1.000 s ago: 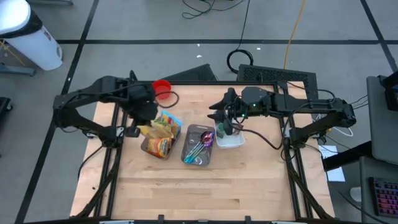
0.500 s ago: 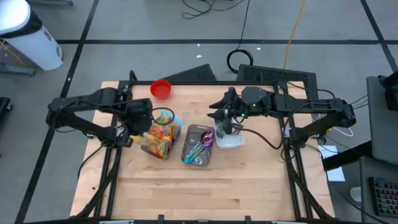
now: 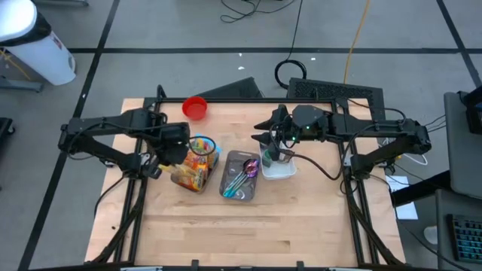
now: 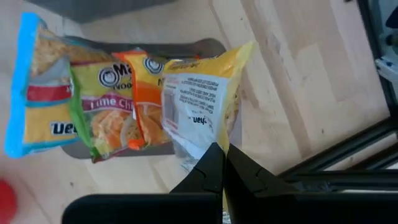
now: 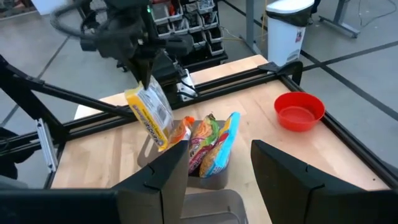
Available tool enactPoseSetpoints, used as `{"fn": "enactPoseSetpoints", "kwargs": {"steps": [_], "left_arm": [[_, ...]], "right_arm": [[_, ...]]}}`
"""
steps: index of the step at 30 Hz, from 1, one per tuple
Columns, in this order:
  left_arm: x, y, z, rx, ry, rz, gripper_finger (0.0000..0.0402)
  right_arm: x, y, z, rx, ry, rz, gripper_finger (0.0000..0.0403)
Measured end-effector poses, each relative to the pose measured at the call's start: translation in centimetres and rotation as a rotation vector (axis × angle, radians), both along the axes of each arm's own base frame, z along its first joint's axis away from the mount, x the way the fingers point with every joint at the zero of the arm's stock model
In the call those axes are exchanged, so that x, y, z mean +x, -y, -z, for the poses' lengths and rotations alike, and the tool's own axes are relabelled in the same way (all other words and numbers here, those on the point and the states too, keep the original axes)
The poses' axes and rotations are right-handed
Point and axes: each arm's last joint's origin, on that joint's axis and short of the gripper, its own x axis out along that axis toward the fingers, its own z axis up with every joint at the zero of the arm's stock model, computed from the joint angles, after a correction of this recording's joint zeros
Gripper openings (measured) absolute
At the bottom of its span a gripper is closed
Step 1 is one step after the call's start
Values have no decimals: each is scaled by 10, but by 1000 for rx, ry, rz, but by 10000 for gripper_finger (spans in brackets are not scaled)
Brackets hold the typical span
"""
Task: Pick & Place Food Item
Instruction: Put the yellow pack into the left gray bin
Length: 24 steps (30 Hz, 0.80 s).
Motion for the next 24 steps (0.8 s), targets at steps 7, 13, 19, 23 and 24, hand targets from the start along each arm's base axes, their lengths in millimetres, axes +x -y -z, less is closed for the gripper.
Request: {"fn": "enactPoseSetpoints", "kwargs": {"steps": [7, 13, 19, 23, 24], "left_arm": [[7, 1, 3, -35, -13, 45, 0], [20, -2, 13, -28, -52, 91, 0], [30, -9, 22, -28, -78, 96, 0], [35, -11, 26, -30, -94, 114, 0], [36, -11, 27, -31, -97, 121, 0]], "right_arm": [[0, 0, 0, -3, 0, 11, 169], [0, 1, 0, -3, 0, 27, 169], [0, 1, 0, -1, 0, 26, 169], [0, 1, 0, -1, 0, 24, 169], [0, 1, 0, -1, 0, 24, 169]]}}
